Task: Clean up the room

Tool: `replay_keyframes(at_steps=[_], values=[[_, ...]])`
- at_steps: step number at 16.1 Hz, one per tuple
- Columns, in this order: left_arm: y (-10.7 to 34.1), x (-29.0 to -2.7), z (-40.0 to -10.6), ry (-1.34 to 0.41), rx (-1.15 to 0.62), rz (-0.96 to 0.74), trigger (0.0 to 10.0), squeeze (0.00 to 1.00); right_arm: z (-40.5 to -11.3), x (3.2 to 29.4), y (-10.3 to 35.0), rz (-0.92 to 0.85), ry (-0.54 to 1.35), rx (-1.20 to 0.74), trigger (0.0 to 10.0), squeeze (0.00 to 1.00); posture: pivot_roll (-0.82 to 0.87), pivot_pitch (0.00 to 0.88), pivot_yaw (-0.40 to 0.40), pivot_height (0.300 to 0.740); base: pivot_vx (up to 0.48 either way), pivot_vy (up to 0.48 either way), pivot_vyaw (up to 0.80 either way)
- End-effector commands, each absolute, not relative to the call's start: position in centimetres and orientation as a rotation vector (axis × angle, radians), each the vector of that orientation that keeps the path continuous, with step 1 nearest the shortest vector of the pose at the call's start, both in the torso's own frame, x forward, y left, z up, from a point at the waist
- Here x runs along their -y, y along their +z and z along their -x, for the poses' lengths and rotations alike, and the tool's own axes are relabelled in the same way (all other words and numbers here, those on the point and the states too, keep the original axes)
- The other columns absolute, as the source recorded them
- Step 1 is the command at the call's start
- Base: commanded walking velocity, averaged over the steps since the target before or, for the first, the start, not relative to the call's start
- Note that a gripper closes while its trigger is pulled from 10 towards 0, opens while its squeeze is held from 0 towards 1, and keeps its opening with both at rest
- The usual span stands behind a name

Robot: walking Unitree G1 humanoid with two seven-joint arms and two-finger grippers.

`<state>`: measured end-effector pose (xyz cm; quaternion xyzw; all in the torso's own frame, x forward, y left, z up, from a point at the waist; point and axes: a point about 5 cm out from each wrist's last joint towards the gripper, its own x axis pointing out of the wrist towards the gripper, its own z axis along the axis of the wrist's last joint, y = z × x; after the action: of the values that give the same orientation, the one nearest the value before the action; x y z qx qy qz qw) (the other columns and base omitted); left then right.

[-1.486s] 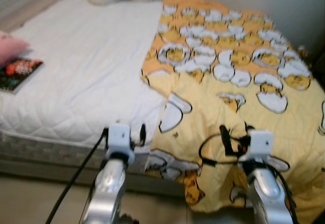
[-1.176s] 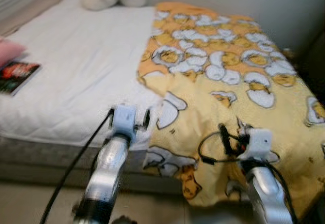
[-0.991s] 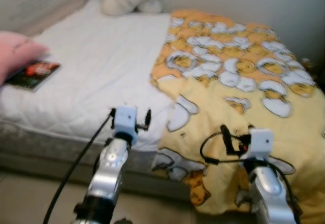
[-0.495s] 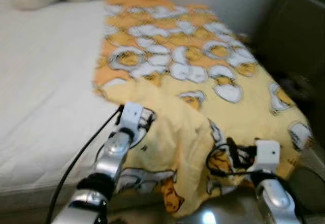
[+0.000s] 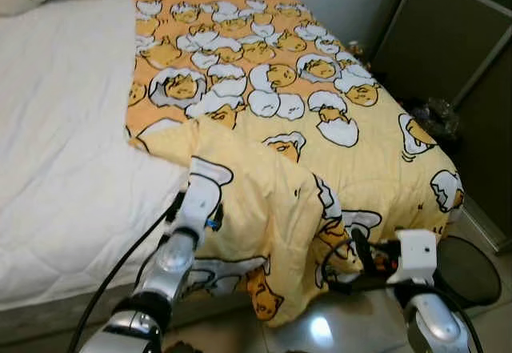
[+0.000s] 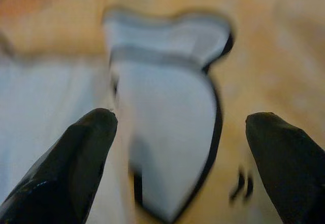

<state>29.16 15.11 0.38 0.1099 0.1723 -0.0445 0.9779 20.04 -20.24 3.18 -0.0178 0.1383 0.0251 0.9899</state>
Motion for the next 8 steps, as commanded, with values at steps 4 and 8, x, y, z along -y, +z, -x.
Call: replay_keyframes(at_steps=[4,8], values=[[0.1,-15.9,-28.9,0.057,-0.357,-0.184,10.0,0.00,-18.9,20.8,4.0,0.074,0.100,-0.302,10.0,0.00,-0.06,0.102,-0.181,0.740,0.000,0.000,0.00],[-0.3,-13.8,-28.3,-0.049,-0.337,-0.157,10.0,0.00,-17.5,21.3,4.0,0.097,0.120,-0.344,10.0,0.00,-0.08,0.132,-0.202,0.740,0.000,0.000,0.00]])
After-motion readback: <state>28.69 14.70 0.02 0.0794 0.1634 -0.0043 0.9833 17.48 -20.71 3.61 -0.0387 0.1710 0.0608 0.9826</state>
